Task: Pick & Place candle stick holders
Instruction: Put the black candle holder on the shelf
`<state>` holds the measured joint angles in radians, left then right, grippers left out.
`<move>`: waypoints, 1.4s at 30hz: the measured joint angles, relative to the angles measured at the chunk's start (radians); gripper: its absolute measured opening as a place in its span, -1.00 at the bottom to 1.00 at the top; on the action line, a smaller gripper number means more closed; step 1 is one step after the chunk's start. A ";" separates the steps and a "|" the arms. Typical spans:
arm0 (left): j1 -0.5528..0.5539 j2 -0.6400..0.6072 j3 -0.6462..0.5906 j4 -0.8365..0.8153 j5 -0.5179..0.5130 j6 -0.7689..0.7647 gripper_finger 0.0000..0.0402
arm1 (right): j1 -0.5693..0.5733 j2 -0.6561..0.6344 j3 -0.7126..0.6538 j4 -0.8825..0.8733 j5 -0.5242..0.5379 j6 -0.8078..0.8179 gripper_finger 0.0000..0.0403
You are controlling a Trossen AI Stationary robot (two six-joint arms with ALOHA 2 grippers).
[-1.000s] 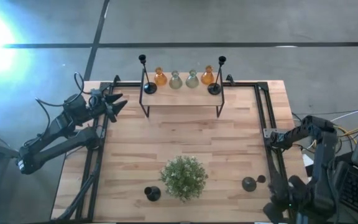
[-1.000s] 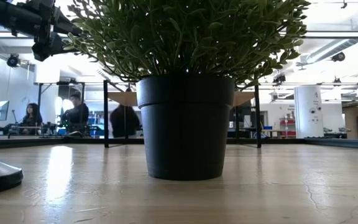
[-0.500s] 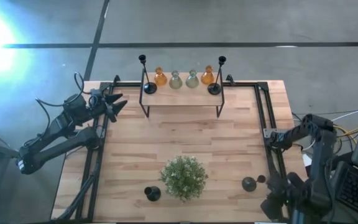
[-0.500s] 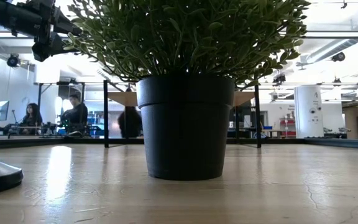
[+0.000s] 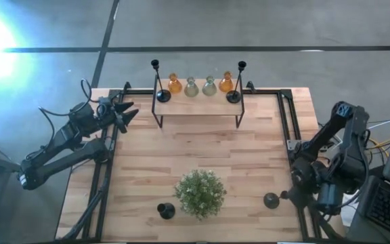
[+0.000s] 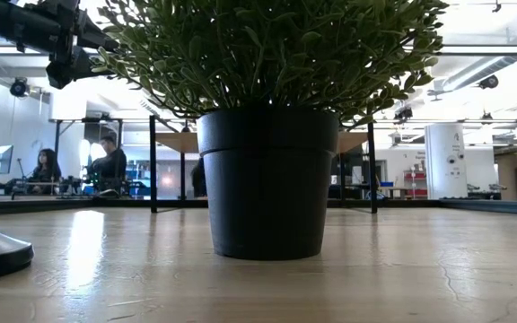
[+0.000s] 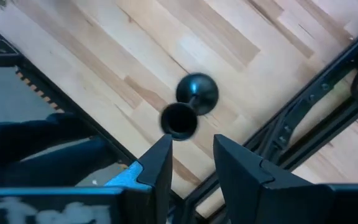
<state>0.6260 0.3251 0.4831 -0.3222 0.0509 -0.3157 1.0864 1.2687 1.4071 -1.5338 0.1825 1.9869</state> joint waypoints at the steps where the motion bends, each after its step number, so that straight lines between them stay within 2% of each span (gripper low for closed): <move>1: 0.000 0.000 0.000 0.000 0.000 0.000 0.31 | 0.000 -0.012 -0.017 0.009 -0.005 0.000 -0.47; 10: 0.000 0.000 0.000 0.000 0.000 0.000 0.31 | 0.000 -0.065 -0.139 0.133 -0.061 0.003 -0.38; 24: 0.000 0.000 0.000 0.000 0.000 0.001 0.31 | -0.001 -0.063 -0.188 0.185 -0.059 0.015 -0.25; 42: 0.000 0.000 0.000 0.000 0.000 0.002 0.31 | -0.030 -0.063 -0.253 0.236 -0.059 0.019 -0.28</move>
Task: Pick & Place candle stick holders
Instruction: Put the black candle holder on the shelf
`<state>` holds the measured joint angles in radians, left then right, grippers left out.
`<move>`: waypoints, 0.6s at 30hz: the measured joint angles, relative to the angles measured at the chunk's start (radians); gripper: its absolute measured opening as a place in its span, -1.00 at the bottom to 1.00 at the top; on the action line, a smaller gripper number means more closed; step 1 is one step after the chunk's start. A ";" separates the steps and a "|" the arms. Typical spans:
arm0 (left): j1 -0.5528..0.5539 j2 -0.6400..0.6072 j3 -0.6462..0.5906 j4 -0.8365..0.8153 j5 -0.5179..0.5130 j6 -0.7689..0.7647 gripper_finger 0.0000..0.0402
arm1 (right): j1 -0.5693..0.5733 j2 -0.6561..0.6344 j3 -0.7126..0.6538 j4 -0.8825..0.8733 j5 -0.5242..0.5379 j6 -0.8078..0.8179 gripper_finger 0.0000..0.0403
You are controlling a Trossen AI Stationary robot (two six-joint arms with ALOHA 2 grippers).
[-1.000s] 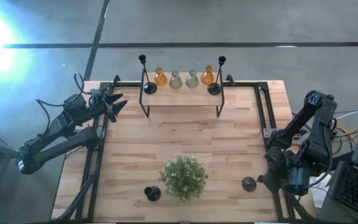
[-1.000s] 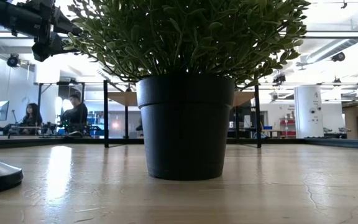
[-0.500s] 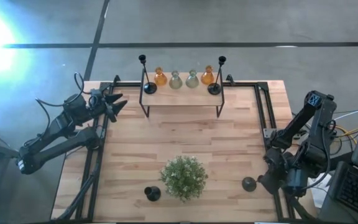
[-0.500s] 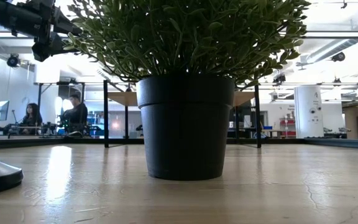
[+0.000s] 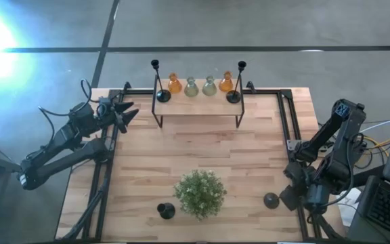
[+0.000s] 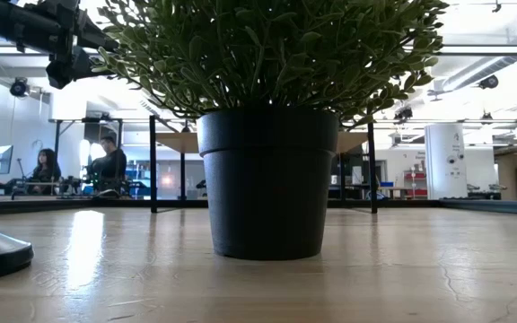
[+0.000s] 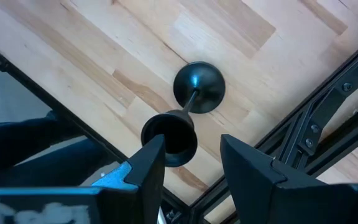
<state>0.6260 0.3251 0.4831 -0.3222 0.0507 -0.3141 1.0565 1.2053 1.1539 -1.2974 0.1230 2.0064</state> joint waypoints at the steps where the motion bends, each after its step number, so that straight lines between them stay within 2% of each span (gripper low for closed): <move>1: 0.000 0.000 0.000 0.000 0.000 0.000 0.31 | 0.000 0.000 -0.003 0.005 0.000 0.000 -0.28; 14: 0.000 0.000 0.000 0.000 0.000 0.000 0.31 | -0.001 -0.001 -0.068 0.053 0.000 0.002 -0.32; 18: 0.000 0.000 0.000 0.000 0.000 0.000 0.31 | -0.001 -0.001 -0.081 0.055 0.000 -0.001 -0.44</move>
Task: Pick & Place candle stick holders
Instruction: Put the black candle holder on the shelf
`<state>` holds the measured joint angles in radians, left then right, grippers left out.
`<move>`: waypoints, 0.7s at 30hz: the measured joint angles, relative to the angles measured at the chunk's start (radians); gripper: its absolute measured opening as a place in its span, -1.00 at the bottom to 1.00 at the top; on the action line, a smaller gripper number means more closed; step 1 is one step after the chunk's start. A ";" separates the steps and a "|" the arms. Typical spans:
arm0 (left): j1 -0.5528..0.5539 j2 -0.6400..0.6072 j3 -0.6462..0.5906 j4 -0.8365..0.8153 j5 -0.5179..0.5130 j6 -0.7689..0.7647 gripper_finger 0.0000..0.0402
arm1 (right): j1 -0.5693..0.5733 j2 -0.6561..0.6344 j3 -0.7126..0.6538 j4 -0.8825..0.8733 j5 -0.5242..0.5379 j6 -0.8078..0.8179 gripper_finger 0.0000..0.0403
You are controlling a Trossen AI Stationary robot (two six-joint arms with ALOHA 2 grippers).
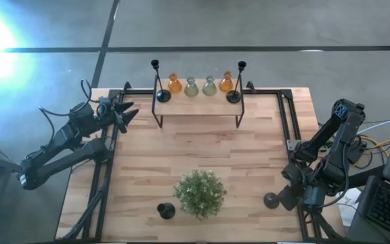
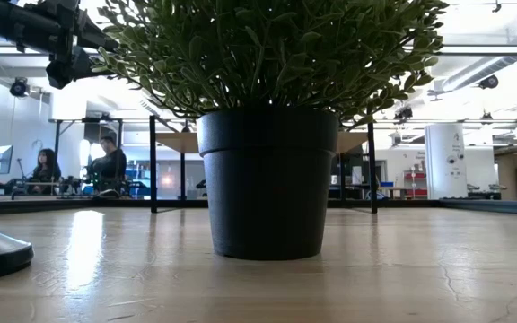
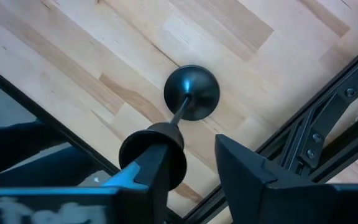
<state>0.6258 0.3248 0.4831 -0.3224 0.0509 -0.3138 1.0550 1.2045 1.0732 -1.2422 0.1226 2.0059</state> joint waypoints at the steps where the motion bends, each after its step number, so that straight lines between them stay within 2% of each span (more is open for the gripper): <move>1: 0.000 0.000 0.000 0.000 0.000 0.000 0.31 | -0.002 0.000 0.000 0.000 0.000 -0.001 -0.50; 6: 0.000 0.000 0.000 0.000 0.010 -0.007 0.31 | -0.007 -0.002 -0.001 0.004 0.000 -0.011 -0.89; 10: 0.000 0.000 0.000 0.000 0.021 -0.029 0.31 | -0.033 -0.016 0.011 -0.002 -0.002 -0.040 -0.94; 13: 0.000 0.000 0.000 0.000 0.081 -0.030 0.31 | -0.074 -0.053 0.044 -0.005 0.000 -0.089 -0.95; 17: 0.000 0.000 0.000 0.034 0.156 -0.036 0.31 | -0.166 -0.109 0.118 -0.053 -0.001 -0.219 -0.95; 21: -0.001 0.004 0.037 0.052 0.160 -0.023 0.31 | -0.292 -0.133 0.238 -0.199 0.000 -0.388 -0.95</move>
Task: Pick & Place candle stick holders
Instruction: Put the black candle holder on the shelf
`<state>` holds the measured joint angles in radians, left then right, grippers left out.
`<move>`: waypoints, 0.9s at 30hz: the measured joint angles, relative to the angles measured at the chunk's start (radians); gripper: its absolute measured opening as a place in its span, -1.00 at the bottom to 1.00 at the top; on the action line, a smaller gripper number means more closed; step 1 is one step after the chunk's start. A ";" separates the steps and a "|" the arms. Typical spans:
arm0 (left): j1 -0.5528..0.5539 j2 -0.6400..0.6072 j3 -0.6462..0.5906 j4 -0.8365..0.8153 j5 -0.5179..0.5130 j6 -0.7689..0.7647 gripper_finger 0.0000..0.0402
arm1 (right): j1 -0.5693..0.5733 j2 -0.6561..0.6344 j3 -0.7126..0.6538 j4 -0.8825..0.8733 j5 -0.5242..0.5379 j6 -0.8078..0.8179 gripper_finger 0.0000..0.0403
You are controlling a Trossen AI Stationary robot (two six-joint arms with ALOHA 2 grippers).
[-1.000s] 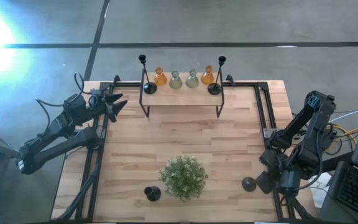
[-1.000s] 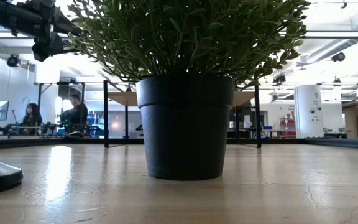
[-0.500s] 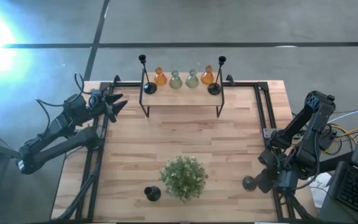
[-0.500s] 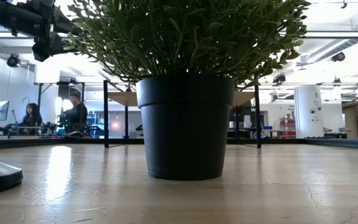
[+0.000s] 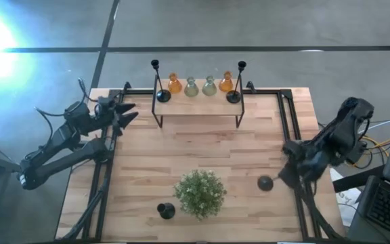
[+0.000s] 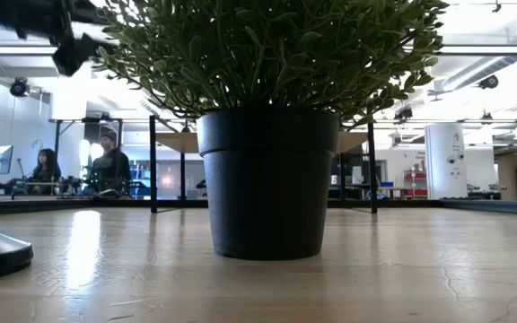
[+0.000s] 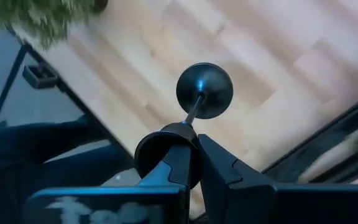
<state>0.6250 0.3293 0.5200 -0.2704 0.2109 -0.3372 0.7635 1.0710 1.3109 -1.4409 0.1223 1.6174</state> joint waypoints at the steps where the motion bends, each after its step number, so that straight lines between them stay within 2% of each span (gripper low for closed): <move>1: 0.000 0.002 0.017 0.001 0.000 0.014 0.31 | -0.038 0.000 0.037 -0.045 0.000 -0.047 -0.95; 4: 0.000 0.020 0.074 0.002 0.002 0.063 0.31 | -0.171 0.014 0.141 -0.135 -0.008 -0.211 -0.96; 7: 0.000 0.073 0.137 0.002 0.033 0.096 0.31 | -0.327 0.042 0.224 -0.127 -0.034 -0.420 -0.96; 12: -0.016 0.225 0.247 -0.003 0.132 0.103 0.31 | -0.579 0.129 0.341 -0.130 -0.111 -0.776 -0.95; 15: -0.044 0.317 0.307 -0.021 0.149 0.131 0.31 | -0.701 0.187 0.398 -0.131 -0.167 -0.949 -0.95; 20: -0.127 0.440 0.398 -0.017 0.143 0.204 0.31 | -0.818 0.300 0.505 -0.128 -0.243 -1.171 -0.95; 27: -0.249 0.567 0.482 -0.010 0.105 0.244 0.31 | -0.875 0.457 0.689 -0.130 -0.314 -1.366 -0.95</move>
<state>0.3762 0.8962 1.0016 -0.2805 0.3158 -0.0937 -0.1113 1.5279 2.0002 -1.5709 -0.1917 0.2513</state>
